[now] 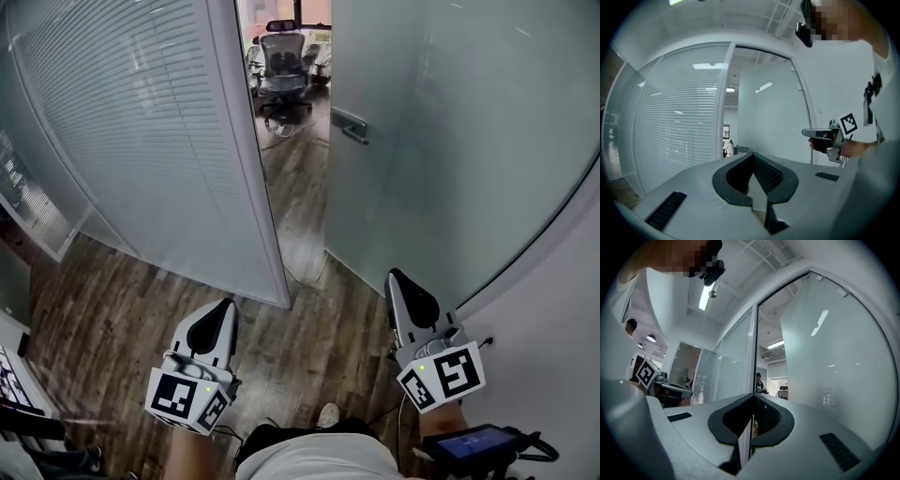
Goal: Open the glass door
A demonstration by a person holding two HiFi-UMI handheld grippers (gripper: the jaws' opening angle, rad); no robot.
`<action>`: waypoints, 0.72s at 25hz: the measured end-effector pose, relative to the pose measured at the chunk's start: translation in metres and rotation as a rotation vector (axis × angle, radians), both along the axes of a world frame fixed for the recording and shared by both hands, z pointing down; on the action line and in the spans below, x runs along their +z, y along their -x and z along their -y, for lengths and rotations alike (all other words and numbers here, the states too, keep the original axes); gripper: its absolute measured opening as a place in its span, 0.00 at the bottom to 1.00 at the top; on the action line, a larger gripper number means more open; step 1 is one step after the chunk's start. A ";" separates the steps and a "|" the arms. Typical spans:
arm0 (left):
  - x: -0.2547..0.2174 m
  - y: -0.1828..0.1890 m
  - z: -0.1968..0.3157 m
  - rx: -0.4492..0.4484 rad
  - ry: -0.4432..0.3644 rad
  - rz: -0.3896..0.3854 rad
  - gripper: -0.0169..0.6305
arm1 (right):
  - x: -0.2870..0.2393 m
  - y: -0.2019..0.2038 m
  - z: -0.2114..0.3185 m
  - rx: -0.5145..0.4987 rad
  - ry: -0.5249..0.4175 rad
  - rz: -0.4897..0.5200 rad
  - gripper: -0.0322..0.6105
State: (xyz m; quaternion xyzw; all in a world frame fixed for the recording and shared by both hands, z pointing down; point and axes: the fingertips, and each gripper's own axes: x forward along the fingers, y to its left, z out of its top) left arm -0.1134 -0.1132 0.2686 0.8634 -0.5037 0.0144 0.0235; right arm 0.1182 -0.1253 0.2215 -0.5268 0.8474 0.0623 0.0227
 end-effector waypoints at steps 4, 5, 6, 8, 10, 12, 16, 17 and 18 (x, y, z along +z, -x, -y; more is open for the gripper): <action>0.009 0.022 0.000 -0.035 -0.010 -0.003 0.03 | 0.012 0.023 0.003 -0.021 0.012 -0.032 0.05; 0.015 0.025 0.002 -0.044 -0.013 0.001 0.03 | 0.020 0.027 0.007 -0.025 0.010 -0.046 0.05; 0.021 0.028 0.004 -0.053 -0.018 0.006 0.03 | 0.027 0.032 0.010 -0.033 0.008 -0.055 0.05; 0.026 0.037 0.003 -0.066 -0.023 0.009 0.03 | 0.033 0.044 0.010 -0.050 0.009 -0.062 0.05; 0.021 0.054 -0.003 -0.075 -0.021 0.002 0.03 | 0.029 0.060 0.006 -0.058 0.018 -0.066 0.05; 0.013 0.071 -0.008 -0.079 -0.018 -0.009 0.03 | 0.022 0.077 0.001 -0.062 0.028 -0.069 0.05; 0.018 0.084 -0.018 -0.070 -0.028 -0.018 0.03 | 0.028 0.093 -0.009 -0.061 0.025 -0.079 0.05; 0.021 0.086 -0.023 -0.064 -0.032 -0.019 0.03 | 0.030 0.096 -0.015 -0.057 0.022 -0.082 0.05; 0.022 0.089 -0.028 -0.059 -0.034 -0.020 0.03 | 0.030 0.099 -0.020 -0.053 0.021 -0.084 0.05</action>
